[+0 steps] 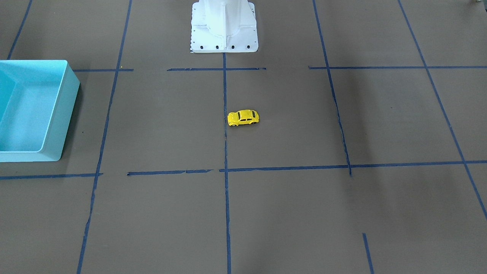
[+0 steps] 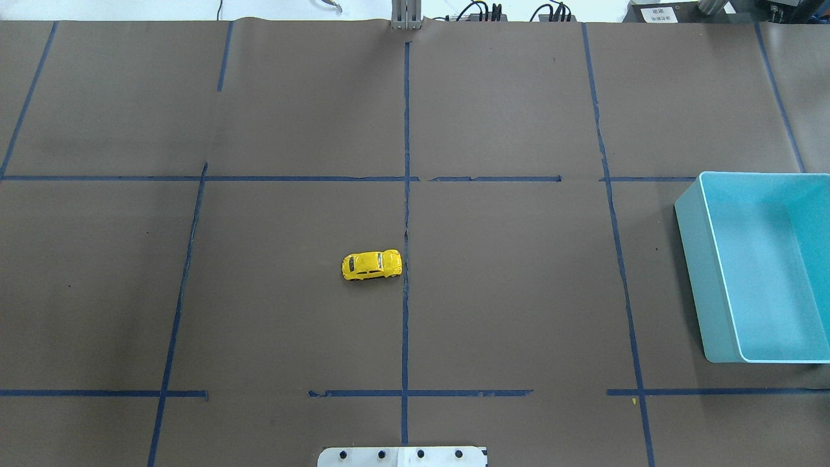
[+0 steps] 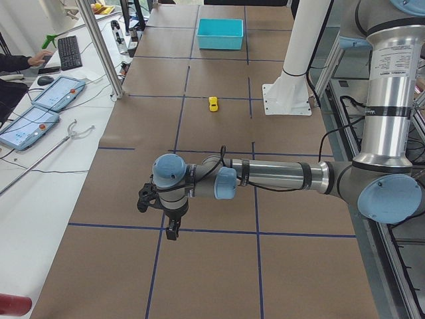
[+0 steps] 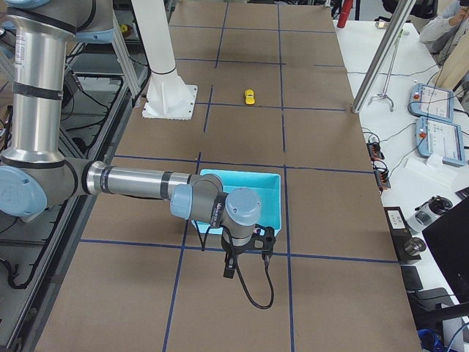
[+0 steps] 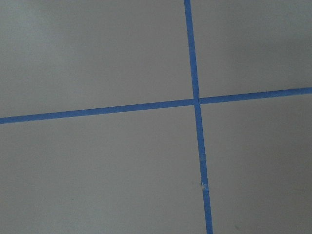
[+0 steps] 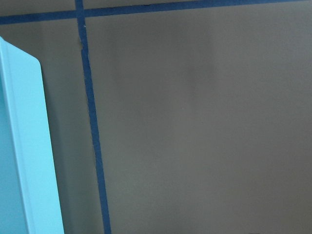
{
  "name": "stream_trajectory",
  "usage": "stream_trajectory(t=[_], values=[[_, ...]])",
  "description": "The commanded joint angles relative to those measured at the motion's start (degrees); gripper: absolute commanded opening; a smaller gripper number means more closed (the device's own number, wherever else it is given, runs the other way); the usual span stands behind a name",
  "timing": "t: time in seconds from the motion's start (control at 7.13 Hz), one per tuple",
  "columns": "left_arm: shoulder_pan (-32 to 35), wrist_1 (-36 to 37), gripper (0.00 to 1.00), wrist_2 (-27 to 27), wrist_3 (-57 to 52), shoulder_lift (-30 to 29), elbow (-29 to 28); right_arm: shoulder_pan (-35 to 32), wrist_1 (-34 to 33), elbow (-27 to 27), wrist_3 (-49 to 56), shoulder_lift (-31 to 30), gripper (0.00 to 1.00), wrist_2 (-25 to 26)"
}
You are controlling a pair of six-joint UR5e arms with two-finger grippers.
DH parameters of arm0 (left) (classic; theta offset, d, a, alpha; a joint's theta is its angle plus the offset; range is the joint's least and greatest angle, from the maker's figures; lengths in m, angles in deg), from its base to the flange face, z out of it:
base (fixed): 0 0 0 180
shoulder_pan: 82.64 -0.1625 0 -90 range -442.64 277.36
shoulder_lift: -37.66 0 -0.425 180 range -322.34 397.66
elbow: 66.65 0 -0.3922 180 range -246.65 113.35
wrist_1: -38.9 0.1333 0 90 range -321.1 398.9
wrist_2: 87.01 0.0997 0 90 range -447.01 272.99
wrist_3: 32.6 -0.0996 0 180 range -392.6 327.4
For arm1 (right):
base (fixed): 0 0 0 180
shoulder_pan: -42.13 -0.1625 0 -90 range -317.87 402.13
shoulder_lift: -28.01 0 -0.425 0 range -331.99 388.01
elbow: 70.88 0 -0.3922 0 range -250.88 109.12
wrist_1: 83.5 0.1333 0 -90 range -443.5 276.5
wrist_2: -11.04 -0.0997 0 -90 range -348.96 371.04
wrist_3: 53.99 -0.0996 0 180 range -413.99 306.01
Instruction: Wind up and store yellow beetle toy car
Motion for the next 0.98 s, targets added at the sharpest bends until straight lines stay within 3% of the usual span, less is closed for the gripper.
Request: stream_trajectory(t=[0.0,0.14,0.42,0.84], values=[[-0.63,5.81,1.00,-0.09,-1.04,-0.06,7.98,0.00,0.00,0.28,-0.05,0.16,1.00,0.00],[-3.68,12.22,1.00,0.60,-1.22,-1.46,13.85,0.00,0.00,0.02,0.04,0.07,1.00,0.09],[-13.76,14.21,1.00,1.92,-1.22,-3.84,21.08,0.00,-0.09,-0.33,0.04,-0.36,1.00,0.18],[-26.08,14.39,1.00,12.35,-15.75,-11.90,26.73,0.00,0.00,-0.33,-0.05,-0.90,1.00,0.18]])
